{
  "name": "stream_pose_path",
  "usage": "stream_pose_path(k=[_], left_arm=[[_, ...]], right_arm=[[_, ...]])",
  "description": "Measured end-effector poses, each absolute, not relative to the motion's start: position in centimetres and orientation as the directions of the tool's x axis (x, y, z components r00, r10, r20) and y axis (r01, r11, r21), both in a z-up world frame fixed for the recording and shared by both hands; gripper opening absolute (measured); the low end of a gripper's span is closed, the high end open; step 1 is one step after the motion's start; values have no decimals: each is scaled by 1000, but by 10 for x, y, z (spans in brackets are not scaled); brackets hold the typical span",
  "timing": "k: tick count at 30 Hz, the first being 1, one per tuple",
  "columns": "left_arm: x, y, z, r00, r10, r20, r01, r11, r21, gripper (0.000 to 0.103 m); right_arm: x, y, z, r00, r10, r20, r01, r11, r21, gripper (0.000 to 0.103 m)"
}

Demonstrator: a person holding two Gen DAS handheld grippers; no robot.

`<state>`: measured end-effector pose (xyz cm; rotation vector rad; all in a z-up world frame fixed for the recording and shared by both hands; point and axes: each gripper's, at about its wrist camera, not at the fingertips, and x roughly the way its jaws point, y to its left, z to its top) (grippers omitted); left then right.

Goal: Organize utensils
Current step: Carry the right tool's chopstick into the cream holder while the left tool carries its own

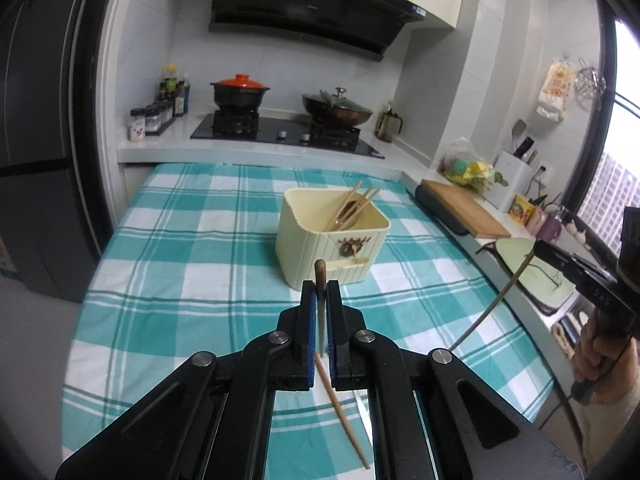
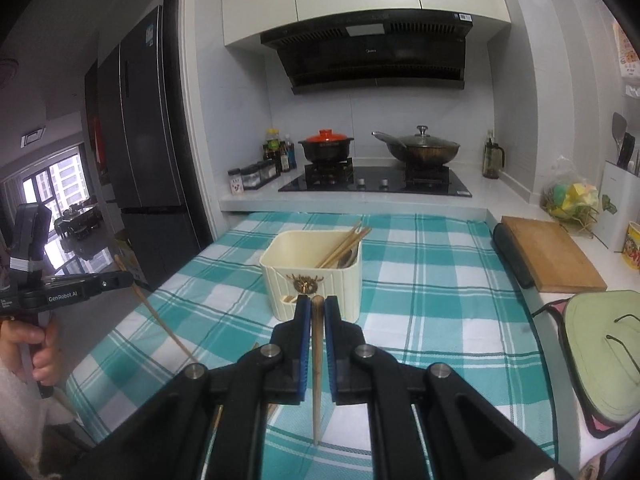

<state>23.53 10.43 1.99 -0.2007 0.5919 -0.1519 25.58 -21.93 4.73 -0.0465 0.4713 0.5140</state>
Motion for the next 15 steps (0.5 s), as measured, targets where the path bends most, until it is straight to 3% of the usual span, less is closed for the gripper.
stream_pose_path(k=[15], left_arm=[[252, 107, 62, 837, -234, -494, 126, 962, -243, 3]], right_arm=[[277, -215, 87, 807, 465, -365, -474, 878, 70, 7]])
